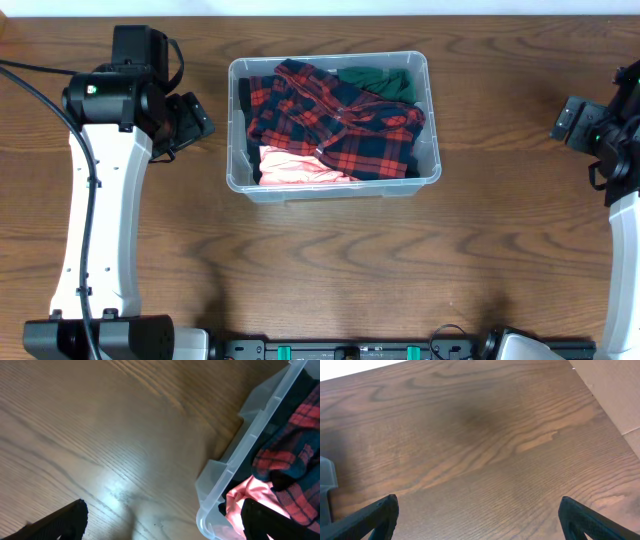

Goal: Pack container

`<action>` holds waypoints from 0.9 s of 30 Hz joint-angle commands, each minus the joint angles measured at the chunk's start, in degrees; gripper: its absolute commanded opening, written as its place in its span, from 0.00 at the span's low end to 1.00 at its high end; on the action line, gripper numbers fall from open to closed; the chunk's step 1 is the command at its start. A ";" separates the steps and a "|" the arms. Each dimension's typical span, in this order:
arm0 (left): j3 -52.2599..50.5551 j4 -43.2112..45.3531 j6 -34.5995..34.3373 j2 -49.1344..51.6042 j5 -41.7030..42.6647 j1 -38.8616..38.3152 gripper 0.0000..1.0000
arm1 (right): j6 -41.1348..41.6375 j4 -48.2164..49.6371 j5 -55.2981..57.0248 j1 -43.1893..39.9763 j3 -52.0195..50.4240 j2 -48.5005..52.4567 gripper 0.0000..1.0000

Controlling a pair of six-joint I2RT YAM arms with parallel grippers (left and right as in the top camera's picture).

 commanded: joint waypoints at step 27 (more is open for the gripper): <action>0.20 -0.13 0.52 0.33 -0.92 0.20 0.98 | 0.17 6.25 0.31 3.82 -8.98 -11.87 0.99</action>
